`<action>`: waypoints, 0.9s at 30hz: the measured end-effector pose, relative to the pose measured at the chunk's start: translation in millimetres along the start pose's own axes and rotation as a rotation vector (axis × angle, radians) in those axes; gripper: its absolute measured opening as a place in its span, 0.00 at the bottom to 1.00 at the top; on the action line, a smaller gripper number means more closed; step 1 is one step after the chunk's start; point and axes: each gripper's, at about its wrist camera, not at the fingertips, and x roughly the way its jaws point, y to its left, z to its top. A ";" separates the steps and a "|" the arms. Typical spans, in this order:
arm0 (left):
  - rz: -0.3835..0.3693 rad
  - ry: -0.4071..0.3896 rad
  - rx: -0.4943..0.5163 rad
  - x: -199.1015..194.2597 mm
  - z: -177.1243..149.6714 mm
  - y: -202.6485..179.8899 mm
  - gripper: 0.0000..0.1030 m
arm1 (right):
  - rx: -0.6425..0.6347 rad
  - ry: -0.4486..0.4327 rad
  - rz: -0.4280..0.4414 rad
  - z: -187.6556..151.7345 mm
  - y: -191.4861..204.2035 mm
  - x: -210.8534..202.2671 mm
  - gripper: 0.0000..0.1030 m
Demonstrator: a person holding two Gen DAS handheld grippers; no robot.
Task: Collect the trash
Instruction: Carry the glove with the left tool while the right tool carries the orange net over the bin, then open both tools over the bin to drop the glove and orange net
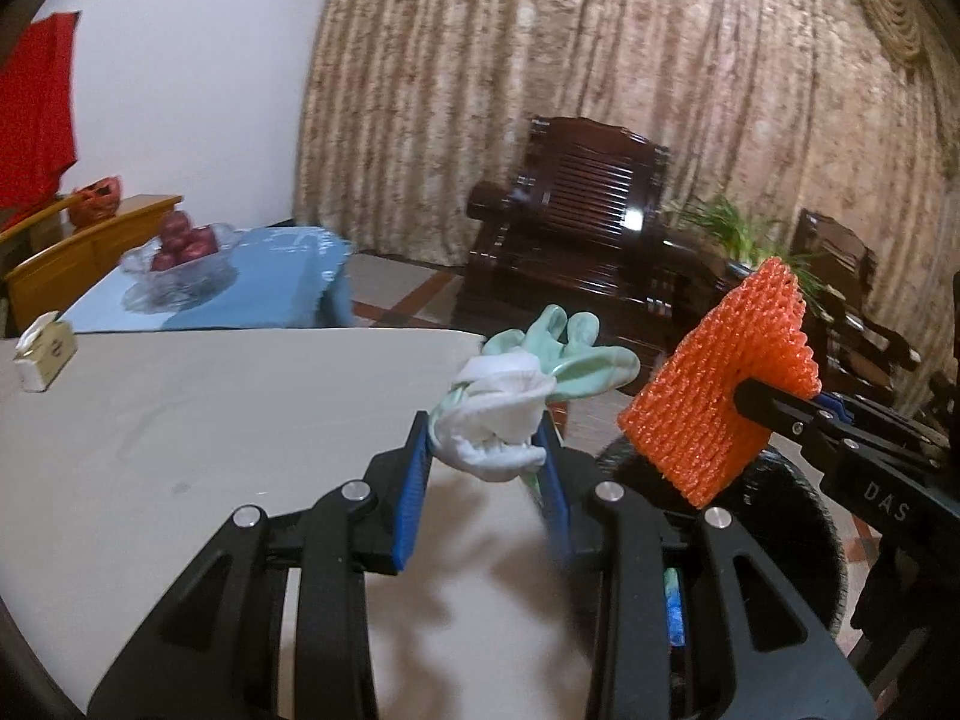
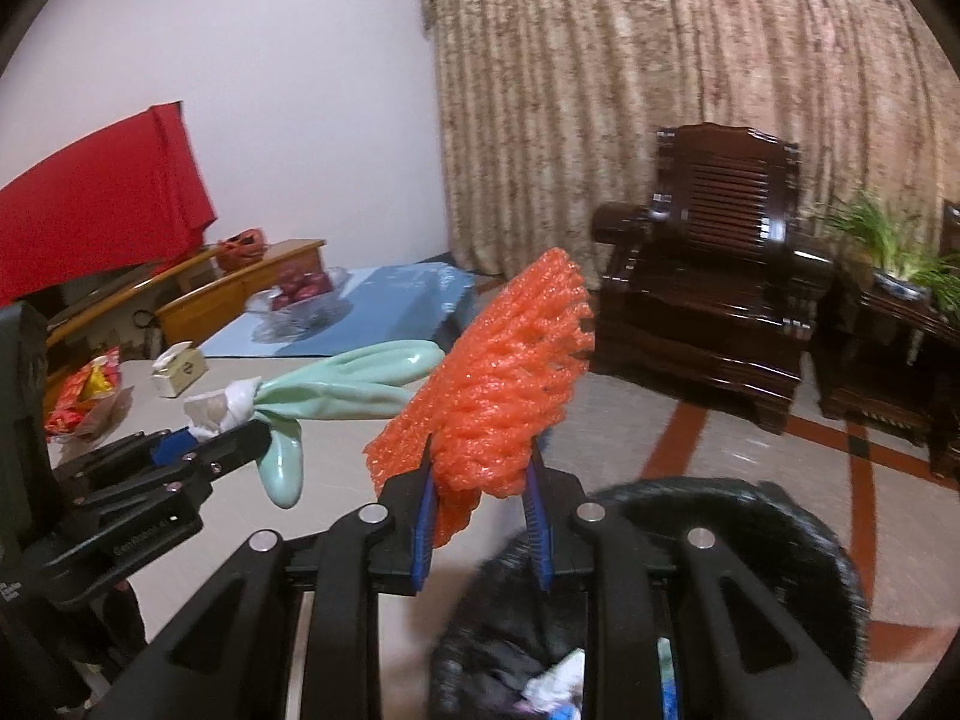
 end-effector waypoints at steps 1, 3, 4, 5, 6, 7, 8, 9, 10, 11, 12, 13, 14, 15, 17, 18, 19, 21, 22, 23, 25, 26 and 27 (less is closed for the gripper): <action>-0.008 0.001 0.007 1.7 -0.5 -5.2 0.32 | 0.005 0.000 -0.016 -2.0 -7.7 -3.5 0.24; -0.035 0.008 0.025 8.4 -2.0 -21.0 0.32 | 0.015 0.001 -0.039 -5.7 -20.6 -9.2 0.24; -0.045 0.011 0.032 11.1 -3.2 -27.8 0.32 | 0.020 0.001 -0.052 -8.0 -26.4 -11.9 0.24; -0.055 0.014 0.040 13.8 -4.6 -34.1 0.32 | 0.025 0.003 -0.068 -10.6 -34.4 -15.1 0.24; -0.067 0.017 0.051 17.9 -6.5 -43.2 0.32 | 0.030 0.005 -0.078 -12.3 -40.1 -17.1 0.24; -0.075 0.021 0.057 20.6 -8.1 -49.4 0.32 | 0.036 0.007 -0.090 -14.7 -46.6 -19.2 0.24; -0.086 0.026 0.063 23.8 -10.1 -56.3 0.32 | 0.042 0.010 -0.104 -17.3 -53.5 -21.1 0.24; -0.099 0.031 0.071 28.2 -12.7 -65.1 0.32 | 0.048 0.014 -0.116 -20.4 -60.1 -22.9 0.24; -0.108 0.034 0.077 30.7 -14.2 -70.2 0.32 | 0.055 0.017 -0.125 -23.4 -64.8 -23.7 0.24; -0.118 0.039 0.086 34.4 -16.7 -77.1 0.32 | 0.063 0.022 -0.138 -26.9 -71.2 -24.9 0.24; -0.128 0.045 0.092 38.2 -19.0 -83.0 0.32 | 0.068 0.026 -0.145 -29.0 -75.1 -25.1 0.24; -0.140 0.053 0.099 42.6 -22.1 -89.5 0.32 | 0.073 0.033 -0.158 -32.6 -81.0 -25.6 0.24; -0.146 0.059 0.103 45.5 -23.9 -92.8 0.32 | 0.077 0.040 -0.167 -35.8 -86.3 -26.3 0.24; -0.156 0.069 0.110 50.2 -27.6 -99.0 0.32 | 0.081 0.046 -0.175 -38.7 -90.3 -26.6 0.24; -0.167 0.082 0.118 56.4 -31.6 -106.1 0.32 | 0.091 0.062 -0.193 -45.6 -100.1 -26.3 0.24; -0.171 0.088 0.122 59.9 -33.2 -109.1 0.32 | 0.095 0.068 -0.199 -48.8 -103.9 -26.4 0.24; -0.177 0.095 0.127 63.6 -35.6 -113.1 0.32 | 0.101 0.074 -0.206 -51.6 -107.9 -25.9 0.24; -0.187 0.108 0.133 70.9 -39.7 -119.5 0.33 | 0.106 0.077 -0.209 -54.2 -111.0 -26.3 0.24; -0.190 0.113 0.136 74.2 -41.0 -122.1 0.33 | 0.113 0.080 -0.215 -56.4 -114.6 -26.0 0.24; -0.192 0.117 0.138 77.1 -41.3 -122.5 0.33 | 0.119 0.084 -0.220 -58.1 -117.9 -25.4 0.24; -0.198 0.129 0.143 82.9 -44.6 -126.9 0.32 | 0.123 0.093 -0.224 -60.9 -122.1 -23.5 0.24; -0.203 0.135 0.144 85.0 -45.4 -128.2 0.33 | 0.122 0.100 -0.228 -62.7 -124.3 -21.7 0.31; -0.208 0.155 0.148 89.3 -47.8 -129.9 0.33 | 0.122 0.109 -0.239 -64.9 -126.4 -19.8 0.39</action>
